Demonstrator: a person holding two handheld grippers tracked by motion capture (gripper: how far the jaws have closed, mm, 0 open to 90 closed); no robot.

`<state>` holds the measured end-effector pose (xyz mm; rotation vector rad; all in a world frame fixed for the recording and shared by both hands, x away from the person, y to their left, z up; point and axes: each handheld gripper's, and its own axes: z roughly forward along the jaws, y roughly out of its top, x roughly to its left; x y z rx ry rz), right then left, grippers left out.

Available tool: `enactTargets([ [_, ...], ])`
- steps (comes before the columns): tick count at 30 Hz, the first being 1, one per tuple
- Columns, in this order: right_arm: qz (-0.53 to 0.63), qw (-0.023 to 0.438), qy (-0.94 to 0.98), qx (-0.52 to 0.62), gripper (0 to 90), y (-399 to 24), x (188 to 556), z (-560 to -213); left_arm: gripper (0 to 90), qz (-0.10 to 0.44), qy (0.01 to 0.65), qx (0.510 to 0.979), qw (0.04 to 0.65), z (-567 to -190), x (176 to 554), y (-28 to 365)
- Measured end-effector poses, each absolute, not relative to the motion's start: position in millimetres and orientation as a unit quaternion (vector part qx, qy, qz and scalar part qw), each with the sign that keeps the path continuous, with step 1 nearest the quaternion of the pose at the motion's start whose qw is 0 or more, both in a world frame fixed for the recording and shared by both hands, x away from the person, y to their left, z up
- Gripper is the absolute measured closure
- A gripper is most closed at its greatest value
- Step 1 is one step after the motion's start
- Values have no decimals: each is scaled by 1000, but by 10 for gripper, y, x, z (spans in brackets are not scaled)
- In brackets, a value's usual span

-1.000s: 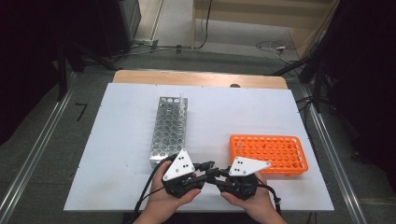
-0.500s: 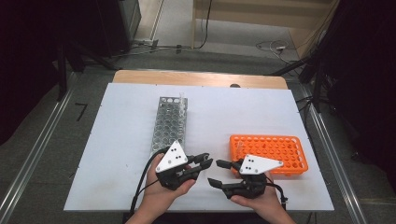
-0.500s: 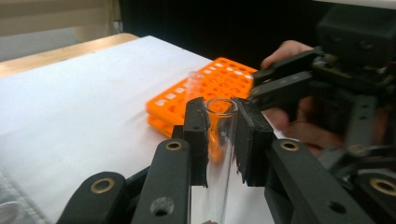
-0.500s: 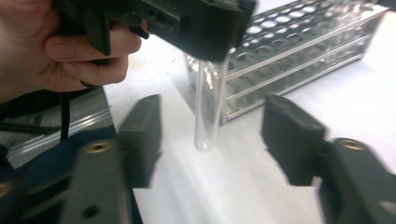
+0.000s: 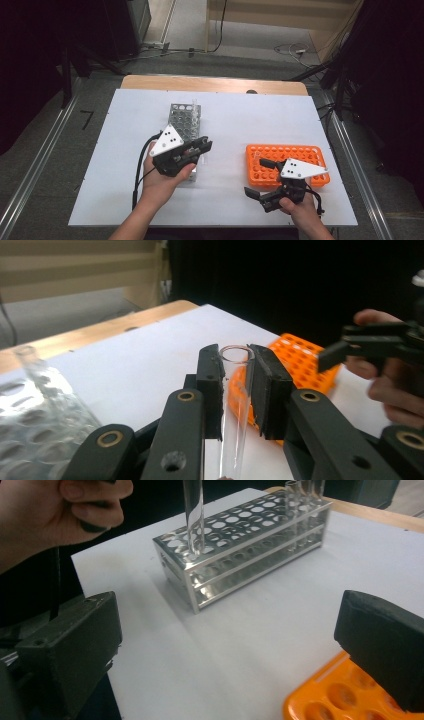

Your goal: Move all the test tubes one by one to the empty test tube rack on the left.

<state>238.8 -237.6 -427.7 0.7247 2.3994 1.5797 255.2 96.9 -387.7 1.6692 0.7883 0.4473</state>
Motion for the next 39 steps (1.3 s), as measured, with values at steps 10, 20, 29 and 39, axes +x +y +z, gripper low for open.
enactTargets([
  [10,532,101,797,267,0,-2542,2465,-4294,760,224,378,693,572,-3829,3005,1150],
  [20,530,106,795,275,0,-2585,2491,-4310,760,247,414,679,553,-3968,3395,1167],
  [29,530,105,795,275,0,-2594,2498,-4323,760,262,434,663,551,-4082,3557,1147],
  [39,527,112,794,280,0,-2623,2515,-4333,759,263,452,669,529,-4230,3594,1114],
])
